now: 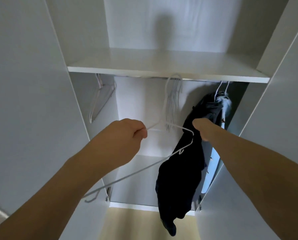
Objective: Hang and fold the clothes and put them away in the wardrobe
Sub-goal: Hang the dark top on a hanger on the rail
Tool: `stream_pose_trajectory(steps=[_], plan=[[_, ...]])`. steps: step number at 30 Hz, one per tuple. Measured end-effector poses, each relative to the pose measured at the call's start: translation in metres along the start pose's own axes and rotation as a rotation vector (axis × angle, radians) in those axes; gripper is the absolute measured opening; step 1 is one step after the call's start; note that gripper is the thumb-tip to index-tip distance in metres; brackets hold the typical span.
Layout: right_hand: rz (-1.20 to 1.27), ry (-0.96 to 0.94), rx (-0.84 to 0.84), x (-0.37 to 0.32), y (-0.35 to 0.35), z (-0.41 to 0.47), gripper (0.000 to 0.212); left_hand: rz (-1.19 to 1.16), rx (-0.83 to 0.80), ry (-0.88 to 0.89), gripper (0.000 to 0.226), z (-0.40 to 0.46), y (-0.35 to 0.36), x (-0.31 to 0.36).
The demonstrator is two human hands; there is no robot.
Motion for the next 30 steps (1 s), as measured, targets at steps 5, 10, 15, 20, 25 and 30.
stream_pose_trajectory(steps=[5,10,15,20,25,30], plan=[[-0.102,-0.101,0.06,-0.022,0.022,-0.038,0.028,-0.074,0.071,0.046,0.025,-0.013,0.007,-0.015],[-0.416,-0.293,0.196,-0.042,0.037,-0.085,0.016,-0.263,0.127,0.028,0.025,-0.027,0.011,-0.049],[-0.38,-0.539,0.096,-0.061,0.035,-0.136,0.026,-0.397,0.086,0.089,0.024,-0.02,0.003,-0.061],[-0.276,-0.722,0.132,-0.075,0.003,-0.163,0.019,-0.328,0.142,0.207,0.023,-0.009,-0.003,-0.035],[-0.258,-0.799,0.159,-0.086,-0.017,-0.177,0.029,0.259,0.779,0.444,0.026,-0.029,0.014,-0.018],[-0.283,-0.755,0.263,-0.086,-0.038,-0.171,0.045,0.22,0.505,0.641,0.037,-0.047,0.089,-0.01]])
Point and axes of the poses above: each hand's wrist, its own z-axis towards the middle knuckle, its own y-axis out of the palm, x = y × z, the point moved 1 cm from there along z, towards the middle knuckle, and after that the axes turned 6 degrees about -z, right-handed, at the moved point
